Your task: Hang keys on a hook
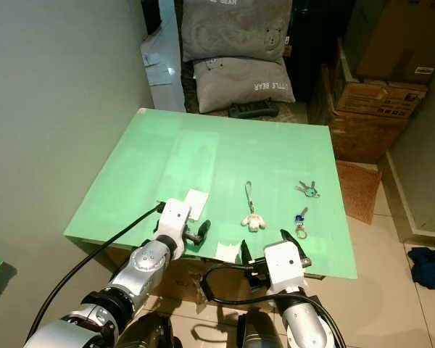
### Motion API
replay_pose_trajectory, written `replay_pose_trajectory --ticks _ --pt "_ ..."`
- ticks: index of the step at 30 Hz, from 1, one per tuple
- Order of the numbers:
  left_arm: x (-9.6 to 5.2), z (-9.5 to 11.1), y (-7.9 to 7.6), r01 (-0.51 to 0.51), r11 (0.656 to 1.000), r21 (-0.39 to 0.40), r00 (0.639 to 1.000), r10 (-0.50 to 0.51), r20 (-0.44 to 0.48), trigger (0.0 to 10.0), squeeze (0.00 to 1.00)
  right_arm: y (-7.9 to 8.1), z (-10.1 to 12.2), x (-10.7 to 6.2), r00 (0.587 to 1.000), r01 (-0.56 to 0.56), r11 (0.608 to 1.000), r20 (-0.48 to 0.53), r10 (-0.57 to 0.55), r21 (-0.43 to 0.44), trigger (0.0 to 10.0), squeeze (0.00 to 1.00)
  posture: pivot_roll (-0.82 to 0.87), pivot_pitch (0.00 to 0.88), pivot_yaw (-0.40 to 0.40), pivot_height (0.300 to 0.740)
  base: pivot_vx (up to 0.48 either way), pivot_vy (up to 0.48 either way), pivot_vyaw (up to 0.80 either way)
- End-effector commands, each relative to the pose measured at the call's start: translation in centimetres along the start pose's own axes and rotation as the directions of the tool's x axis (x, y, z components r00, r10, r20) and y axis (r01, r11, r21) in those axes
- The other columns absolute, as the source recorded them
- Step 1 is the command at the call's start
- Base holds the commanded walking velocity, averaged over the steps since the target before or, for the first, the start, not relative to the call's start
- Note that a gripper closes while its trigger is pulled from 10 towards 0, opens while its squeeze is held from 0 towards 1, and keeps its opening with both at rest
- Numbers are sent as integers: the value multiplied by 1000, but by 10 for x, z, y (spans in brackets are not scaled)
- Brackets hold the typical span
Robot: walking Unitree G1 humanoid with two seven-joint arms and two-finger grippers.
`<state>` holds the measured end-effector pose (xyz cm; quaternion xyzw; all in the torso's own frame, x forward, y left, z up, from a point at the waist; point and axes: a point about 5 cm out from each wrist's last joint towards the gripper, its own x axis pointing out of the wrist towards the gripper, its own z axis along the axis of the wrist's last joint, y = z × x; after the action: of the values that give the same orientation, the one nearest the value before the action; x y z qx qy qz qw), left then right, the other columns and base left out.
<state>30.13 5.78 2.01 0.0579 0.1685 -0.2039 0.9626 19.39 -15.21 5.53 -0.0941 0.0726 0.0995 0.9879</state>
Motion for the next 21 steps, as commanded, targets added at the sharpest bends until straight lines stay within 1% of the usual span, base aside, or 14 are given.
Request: replay_pose_trajectory --ticks 1,2,3,4,5,6,7,8,9,10,21 --pt "0 -2 -3 17 1000 6 1000 -17 -12 8863 0 1 -2 -1 1000 -7 1000 -2 7 -3 10000 0 -197 78 59 682 0 0 0" --pt "0 -2 -4 23 1000 7 1000 -23 -14 8863 0 1 -2 -1 1000 -7 1000 -2 7 -3 10000 0 -197 79 60 682 0 0 0" --pt "0 -2 -5 29 1000 8 999 -29 -17 9647 0 1 -2 -1 1000 -8 1000 -2 8 -3 10000 0 -197 79 60 682 0 0 0" --pt "0 -2 -6 35 999 9 999 -34 -20 10000 0 1 -2 0 1000 -8 1000 -2 8 -3 10000 0 -197 79 61 682 0 0 0" --pt "0 -2 -6 38 999 9 999 -38 -21 10000 0 1 -2 0 1000 -8 1000 -1 8 -3 10000 0 -197 79 61 682 0 0 0" --pt "1 -2 -7 41 999 9 999 -41 -21 7529 0 1 -2 0 1000 -9 1000 -1 9 -4 10000 0 -197 79 61 682 0 0 0" --pt "1 -2 -7 42 999 10 999 -42 -20 353 0 2 -2 0 1000 -8 1000 0 8 -4 10000 0 -197 81 62 682 0 0 0" --pt "1 -2 -7 42 999 11 999 -42 -20 353 0 2 -2 0 1000 -8 1000 0 8 -5 10000 0 -197 81 62 682 0 0 0" --pt "1 -2 -8 42 999 12 999 -42 -19 39 0 2 -2 0 1000 -8 1000 0 8 -5 10000 0 -197 81 62 682 0 0 0" --pt "1 -2 -7 42 999 12 999 -42 -20 0 0 2 -2 0 1000 -8 1000 -1 8 -5 10000 0 -197 81 62 682 0 0 0" --pt "0 -3 -6 30 999 17 999 -30 -30 0 0 4 -2 3 1000 -14 1000 2 14 -7 10000 0 -197 85 60 682 0 0 0"
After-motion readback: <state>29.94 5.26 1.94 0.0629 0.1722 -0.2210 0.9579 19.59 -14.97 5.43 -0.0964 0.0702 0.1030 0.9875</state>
